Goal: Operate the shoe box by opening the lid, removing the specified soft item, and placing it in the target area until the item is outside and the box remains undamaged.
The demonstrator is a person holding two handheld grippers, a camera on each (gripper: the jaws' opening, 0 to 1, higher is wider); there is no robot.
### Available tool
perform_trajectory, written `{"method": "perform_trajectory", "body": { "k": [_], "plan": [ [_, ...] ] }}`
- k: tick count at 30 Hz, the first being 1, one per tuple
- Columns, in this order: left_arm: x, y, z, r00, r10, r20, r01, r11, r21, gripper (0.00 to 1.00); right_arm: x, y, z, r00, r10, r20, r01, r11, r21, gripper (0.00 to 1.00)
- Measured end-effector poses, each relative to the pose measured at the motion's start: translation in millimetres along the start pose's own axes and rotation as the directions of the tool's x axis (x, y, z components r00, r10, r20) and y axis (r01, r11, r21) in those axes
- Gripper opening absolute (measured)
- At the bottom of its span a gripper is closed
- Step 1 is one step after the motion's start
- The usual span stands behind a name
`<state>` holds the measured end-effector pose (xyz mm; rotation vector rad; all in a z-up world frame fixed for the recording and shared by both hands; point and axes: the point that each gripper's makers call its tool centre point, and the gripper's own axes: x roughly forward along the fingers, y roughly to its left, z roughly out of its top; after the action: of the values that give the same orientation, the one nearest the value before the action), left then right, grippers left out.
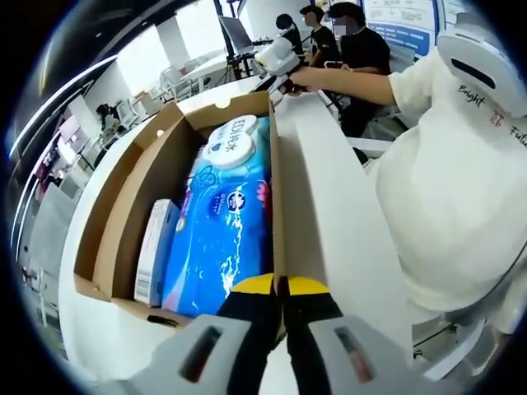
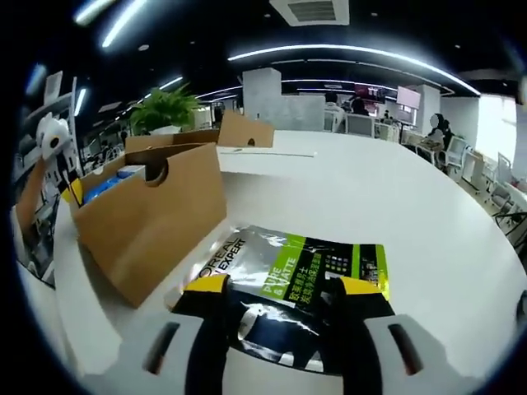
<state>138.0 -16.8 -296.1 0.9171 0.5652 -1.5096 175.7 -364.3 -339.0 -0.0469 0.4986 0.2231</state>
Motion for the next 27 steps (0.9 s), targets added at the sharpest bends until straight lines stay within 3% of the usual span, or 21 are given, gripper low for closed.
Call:
{"method": "perform_trajectory", "body": {
  "k": [24, 27],
  "plan": [
    [-0.8, 0.3, -0.1, 1.0, 0.014, 0.011, -0.015, 1.0, 0.018, 0.02, -3.6, 6.3, -0.5, 0.997, -0.077, 0.031, 0.076, 0.996, 0.042, 0.43],
    [-0.9, 0.1, -0.2, 1.0, 0.022, 0.013, -0.023, 0.999, 0.026, 0.03, -4.8, 7.3, -1.4, 0.997, -0.064, 0.046, 0.062, 0.997, 0.038, 0.43]
  ]
}}
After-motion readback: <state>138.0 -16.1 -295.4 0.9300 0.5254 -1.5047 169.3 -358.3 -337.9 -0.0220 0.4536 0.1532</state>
